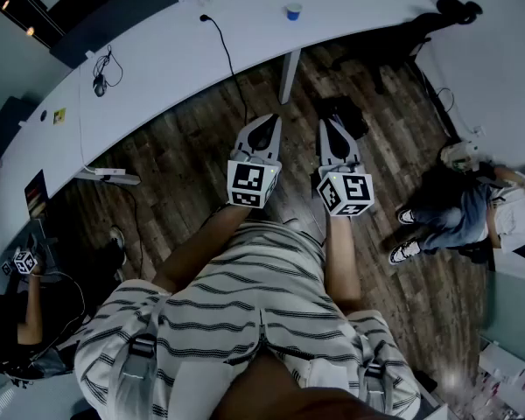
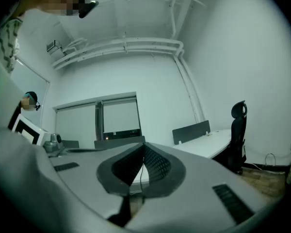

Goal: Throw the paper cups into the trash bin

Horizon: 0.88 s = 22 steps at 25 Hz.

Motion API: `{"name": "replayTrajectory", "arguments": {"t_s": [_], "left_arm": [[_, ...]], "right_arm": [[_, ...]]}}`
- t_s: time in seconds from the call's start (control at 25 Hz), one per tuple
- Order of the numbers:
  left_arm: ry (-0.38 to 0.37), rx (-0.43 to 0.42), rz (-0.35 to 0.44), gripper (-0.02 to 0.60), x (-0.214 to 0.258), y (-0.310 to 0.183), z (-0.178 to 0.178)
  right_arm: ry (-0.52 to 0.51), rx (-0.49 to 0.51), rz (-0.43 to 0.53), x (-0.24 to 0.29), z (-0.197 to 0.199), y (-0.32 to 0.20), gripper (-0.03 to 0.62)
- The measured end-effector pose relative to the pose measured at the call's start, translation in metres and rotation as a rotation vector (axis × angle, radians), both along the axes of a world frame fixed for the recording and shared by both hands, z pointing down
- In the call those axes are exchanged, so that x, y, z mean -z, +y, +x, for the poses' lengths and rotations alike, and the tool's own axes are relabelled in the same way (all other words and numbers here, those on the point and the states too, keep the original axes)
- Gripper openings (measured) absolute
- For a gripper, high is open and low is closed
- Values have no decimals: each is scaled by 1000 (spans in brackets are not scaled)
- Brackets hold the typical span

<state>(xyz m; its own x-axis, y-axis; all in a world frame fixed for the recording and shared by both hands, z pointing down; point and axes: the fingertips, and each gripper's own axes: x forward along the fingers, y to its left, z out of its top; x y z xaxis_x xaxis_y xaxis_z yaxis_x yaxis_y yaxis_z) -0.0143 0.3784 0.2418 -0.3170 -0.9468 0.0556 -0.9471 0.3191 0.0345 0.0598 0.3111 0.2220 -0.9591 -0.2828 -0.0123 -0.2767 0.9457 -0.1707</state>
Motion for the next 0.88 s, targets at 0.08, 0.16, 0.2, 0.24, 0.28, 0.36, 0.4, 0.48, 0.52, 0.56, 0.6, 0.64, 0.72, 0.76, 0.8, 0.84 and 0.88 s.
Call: {"name": "replayTrajectory", "arguments": {"t_s": [0.08, 0.16, 0.2, 0.24, 0.28, 0.36, 0.4, 0.48, 0.52, 0.56, 0.6, 0.64, 0.72, 0.76, 0.8, 0.84, 0.88], "left_arm": [[-3, 2, 4, 23, 1, -5, 3], [-3, 3, 2, 23, 1, -11, 6], [-3, 4, 1, 23, 1, -13, 7], [-3, 5, 1, 23, 0, -16, 8], [-3, 8, 0, 23, -1, -18, 9], [-4, 13, -2, 23, -2, -20, 12], [-6, 16, -3, 23, -2, -22, 13], [-11, 21, -5, 23, -1, -25, 17], [-13, 24, -7, 23, -1, -27, 19], [-13, 28, -8, 23, -1, -29, 21], [-12, 32, -8, 23, -1, -31, 23], [-10, 37, -10, 23, -1, -33, 26], [-8, 43, -14, 23, -3, -37, 33], [-8, 45, -19, 23, -6, -39, 37], [-6, 45, -27, 23, -9, -40, 41], [-4, 45, -38, 23, -14, -39, 45], [-2, 44, -50, 23, -19, -39, 49]], "right_arm": [[-4, 5, -3, 0, 3, -5, 9], [-8, 8, -2, 0, 5, -9, 9], [-9, 7, 0, 0, 5, -12, 9], [-9, 8, 1, 0, 6, -14, 9], [-8, 8, 3, -1, 7, -16, 9], [-6, 11, 5, -2, 10, -19, 9], [-6, 12, 6, -3, 11, -21, 9], [-9, 13, 6, -3, 16, -25, 9], [-13, 14, 5, -2, 18, -28, 9], [-18, 17, 3, -2, 21, -30, 9], [-22, 23, 1, -1, 23, -32, 9], [-24, 31, -2, -1, 26, -34, 9], [-25, 46, -7, -2, 32, -37, 9], [-25, 53, -10, -4, 35, -38, 8], [-25, 59, -15, -6, 37, -39, 8], [-24, 66, -20, -9, 40, -39, 9], [-21, 72, -24, -12, 42, -38, 9]]}}
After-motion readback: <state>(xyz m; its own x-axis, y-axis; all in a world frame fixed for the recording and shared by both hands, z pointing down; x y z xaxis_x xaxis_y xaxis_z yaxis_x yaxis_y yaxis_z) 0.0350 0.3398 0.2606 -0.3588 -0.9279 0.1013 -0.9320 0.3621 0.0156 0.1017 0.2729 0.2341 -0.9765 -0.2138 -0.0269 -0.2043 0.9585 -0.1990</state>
